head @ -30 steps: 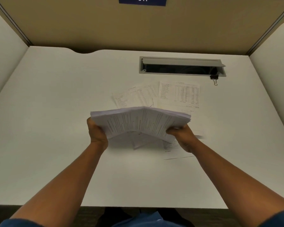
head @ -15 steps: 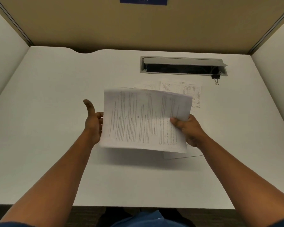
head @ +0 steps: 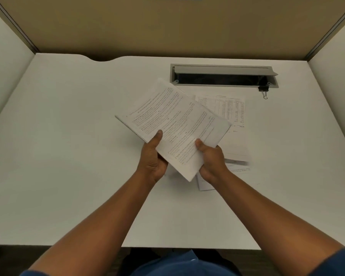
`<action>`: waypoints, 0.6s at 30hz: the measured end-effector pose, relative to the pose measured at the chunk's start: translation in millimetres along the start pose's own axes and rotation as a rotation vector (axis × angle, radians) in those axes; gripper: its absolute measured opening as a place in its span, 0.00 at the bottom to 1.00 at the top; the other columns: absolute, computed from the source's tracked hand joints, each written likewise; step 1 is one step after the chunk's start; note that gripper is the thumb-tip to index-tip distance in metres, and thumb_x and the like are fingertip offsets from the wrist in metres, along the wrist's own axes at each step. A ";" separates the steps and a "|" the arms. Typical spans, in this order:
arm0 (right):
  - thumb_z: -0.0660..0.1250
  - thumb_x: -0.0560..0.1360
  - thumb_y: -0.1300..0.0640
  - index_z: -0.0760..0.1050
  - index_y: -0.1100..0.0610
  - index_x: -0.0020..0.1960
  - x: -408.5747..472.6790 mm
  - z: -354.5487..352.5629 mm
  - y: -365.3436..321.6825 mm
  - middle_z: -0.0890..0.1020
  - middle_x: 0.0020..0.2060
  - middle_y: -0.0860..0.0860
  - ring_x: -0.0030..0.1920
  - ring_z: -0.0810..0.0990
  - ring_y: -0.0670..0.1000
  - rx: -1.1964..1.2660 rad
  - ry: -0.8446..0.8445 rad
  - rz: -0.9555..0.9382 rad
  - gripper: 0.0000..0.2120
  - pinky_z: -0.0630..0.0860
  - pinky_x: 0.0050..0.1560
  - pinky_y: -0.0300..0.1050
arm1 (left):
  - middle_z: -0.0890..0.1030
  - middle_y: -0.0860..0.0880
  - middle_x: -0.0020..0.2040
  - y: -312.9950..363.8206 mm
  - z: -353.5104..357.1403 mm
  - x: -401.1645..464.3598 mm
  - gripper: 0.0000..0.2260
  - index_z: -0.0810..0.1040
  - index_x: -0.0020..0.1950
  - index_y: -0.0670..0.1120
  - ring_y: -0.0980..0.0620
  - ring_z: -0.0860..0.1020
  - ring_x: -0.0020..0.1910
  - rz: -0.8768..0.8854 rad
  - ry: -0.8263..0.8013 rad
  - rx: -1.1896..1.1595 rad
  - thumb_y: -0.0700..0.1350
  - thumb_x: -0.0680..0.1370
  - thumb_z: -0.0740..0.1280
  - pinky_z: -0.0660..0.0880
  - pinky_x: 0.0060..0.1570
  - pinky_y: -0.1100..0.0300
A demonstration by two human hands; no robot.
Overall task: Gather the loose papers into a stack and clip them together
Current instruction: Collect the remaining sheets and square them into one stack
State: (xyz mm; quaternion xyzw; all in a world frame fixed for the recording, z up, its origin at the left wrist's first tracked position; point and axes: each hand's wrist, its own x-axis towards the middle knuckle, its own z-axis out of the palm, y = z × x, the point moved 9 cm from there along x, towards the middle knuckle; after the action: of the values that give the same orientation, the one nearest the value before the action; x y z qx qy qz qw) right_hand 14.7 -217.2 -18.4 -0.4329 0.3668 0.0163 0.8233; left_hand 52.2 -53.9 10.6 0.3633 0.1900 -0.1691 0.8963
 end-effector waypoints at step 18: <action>0.70 0.73 0.42 0.54 0.49 0.81 43.0 -41.8 -34.6 0.54 0.81 0.48 0.81 0.50 0.53 -1.879 -0.100 -0.528 0.42 0.51 0.75 0.60 | 0.83 0.50 0.57 78.1 -109.3 27.4 0.15 0.76 0.68 0.47 0.48 0.82 0.55 0.032 0.290 0.720 0.36 0.82 0.65 0.78 0.60 0.47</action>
State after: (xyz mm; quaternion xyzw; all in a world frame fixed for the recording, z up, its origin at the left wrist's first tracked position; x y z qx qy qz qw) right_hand 33.3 -281.7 -35.6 -0.9797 0.0602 0.1353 0.1348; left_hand 86.7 72.8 -28.8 0.6776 0.2376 -0.1580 0.6778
